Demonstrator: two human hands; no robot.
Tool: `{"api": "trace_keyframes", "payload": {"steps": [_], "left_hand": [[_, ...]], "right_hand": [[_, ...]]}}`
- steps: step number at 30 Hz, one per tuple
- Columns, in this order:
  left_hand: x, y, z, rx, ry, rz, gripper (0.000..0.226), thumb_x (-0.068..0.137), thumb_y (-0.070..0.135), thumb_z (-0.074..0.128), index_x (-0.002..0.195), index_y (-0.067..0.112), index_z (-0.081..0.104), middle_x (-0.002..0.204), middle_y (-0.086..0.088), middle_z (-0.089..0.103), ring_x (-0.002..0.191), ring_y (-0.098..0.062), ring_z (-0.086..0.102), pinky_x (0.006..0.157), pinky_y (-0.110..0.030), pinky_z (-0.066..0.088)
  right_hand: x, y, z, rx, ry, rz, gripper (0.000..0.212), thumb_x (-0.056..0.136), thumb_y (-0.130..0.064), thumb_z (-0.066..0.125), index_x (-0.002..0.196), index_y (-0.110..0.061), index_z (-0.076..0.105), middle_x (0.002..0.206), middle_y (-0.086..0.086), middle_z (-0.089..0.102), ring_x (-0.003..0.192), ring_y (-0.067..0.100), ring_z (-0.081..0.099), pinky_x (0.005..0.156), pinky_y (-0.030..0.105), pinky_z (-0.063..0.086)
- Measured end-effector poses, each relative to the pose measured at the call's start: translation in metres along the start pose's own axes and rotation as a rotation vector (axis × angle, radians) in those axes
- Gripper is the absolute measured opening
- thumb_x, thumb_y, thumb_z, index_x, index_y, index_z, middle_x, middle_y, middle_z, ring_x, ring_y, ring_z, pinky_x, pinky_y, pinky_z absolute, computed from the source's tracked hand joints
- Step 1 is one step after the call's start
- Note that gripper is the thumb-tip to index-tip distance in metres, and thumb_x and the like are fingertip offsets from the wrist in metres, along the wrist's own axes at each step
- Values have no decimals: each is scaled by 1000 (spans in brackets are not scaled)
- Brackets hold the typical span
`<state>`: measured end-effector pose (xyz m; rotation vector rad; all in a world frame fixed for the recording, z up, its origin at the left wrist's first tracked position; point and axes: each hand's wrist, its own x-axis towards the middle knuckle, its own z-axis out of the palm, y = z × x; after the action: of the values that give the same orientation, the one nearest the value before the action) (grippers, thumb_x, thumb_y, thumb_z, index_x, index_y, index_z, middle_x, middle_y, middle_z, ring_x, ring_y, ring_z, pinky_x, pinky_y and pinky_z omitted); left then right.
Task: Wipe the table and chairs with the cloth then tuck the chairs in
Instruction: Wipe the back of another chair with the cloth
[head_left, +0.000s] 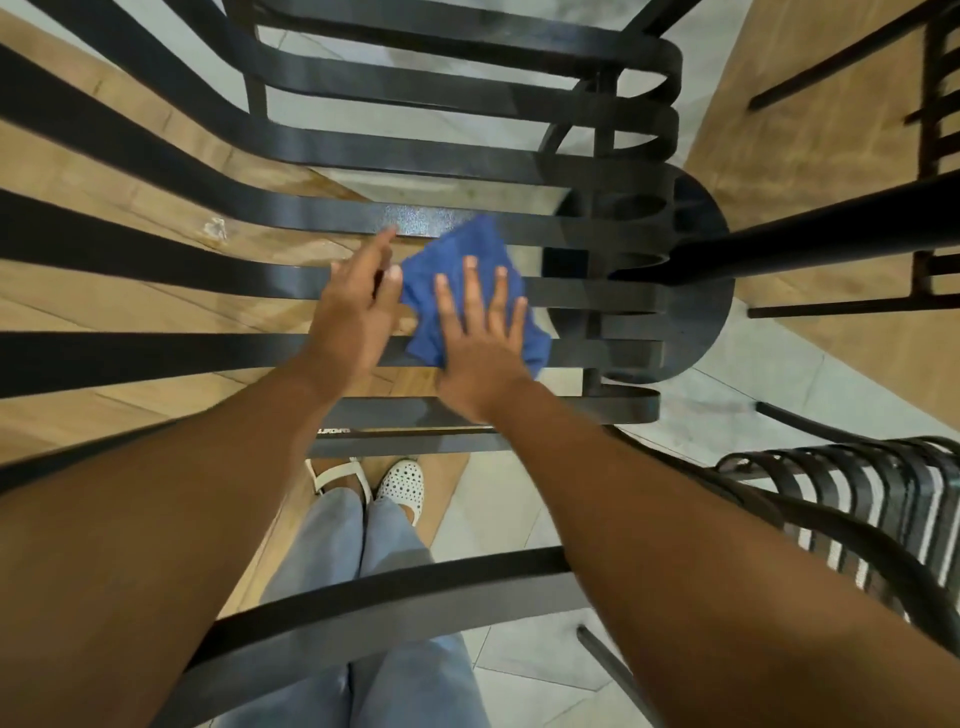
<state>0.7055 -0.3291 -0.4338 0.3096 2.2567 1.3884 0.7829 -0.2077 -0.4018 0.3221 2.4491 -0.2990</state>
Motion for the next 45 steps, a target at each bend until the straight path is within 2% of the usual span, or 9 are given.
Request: {"api": "trace_keyframes", "payload": {"steps": [2, 6, 10, 13, 18, 26, 31, 35, 45], "left_hand": [[1, 7, -3, -179, 94, -92, 42, 99, 27, 36, 139, 17, 42, 131, -7, 53, 117, -15, 52, 102, -35, 43], [-1, 6, -2, 19, 190, -63, 39, 100, 25, 37, 135, 10, 45, 131, -9, 51, 117, -10, 46, 101, -22, 37], [-4, -1, 10, 396, 67, 97, 59, 93, 43, 31, 133, 2, 46, 126, -21, 51, 119, -37, 44, 106, -48, 28], [-9, 8, 28, 773, -174, 34, 69, 87, 62, 36, 146, 26, 30, 149, -14, 29, 138, -42, 15, 106, -66, 1], [-7, 16, 38, 950, -293, -31, 80, 80, 77, 24, 146, 43, -4, 156, -5, 0, 141, -39, -12, 102, -69, -6], [-4, 21, 33, 926, -331, -35, 79, 81, 75, 29, 146, 44, -3, 156, -2, 0, 141, -37, -14, 103, -69, -7], [-5, 17, 9, 685, -312, 7, 59, 94, 49, 42, 147, 36, 20, 155, -2, 14, 144, -24, 3, 110, -56, -8], [2, 10, -38, 471, -137, -26, 41, 94, 14, 50, 135, 12, 47, 139, -10, 42, 123, -29, 44, 107, -34, 29], [31, 8, -69, 400, -214, -173, 33, 97, 11, 43, 126, 11, 57, 124, -14, 59, 116, -27, 53, 95, -23, 36]], "right_hand": [[8, -38, 4, 8, -37, -79, 96, 85, -28, 51, 146, -18, -23, 150, 11, -35, 133, 40, -36, 108, 58, -20], [12, -47, 7, -22, -58, -184, 94, 87, -28, 51, 147, -20, -21, 152, 1, -32, 136, 31, -35, 111, 57, -16], [-6, 22, 6, -13, 57, -51, 92, 83, -37, 54, 149, -34, -11, 155, -3, -25, 140, 27, -29, 110, 57, -13], [-15, 51, 2, -23, 70, 93, 97, 80, -40, 55, 148, -33, -15, 155, -1, -26, 140, 30, -28, 109, 61, -9], [-25, 86, -6, 29, 14, 297, 112, 78, -37, 66, 145, -33, -24, 151, 1, -34, 138, 36, -30, 108, 65, -5], [-45, 92, -8, 63, -237, 519, 108, 89, -20, 61, 140, -24, -34, 145, 8, -44, 136, 43, -29, 110, 65, 12], [-61, 76, 11, -300, -293, 279, 116, 86, -21, 66, 137, -11, -37, 143, 25, -40, 133, 53, -24, 112, 59, 1], [-62, 55, 14, -422, -306, 102, 113, 87, -19, 63, 134, -11, -40, 142, 27, -40, 129, 58, -25, 107, 63, -6], [-19, -86, 39, -489, -154, -537, 81, 96, -22, 41, 146, -24, -22, 150, 19, -31, 131, 54, -26, 103, 65, -14]]}}
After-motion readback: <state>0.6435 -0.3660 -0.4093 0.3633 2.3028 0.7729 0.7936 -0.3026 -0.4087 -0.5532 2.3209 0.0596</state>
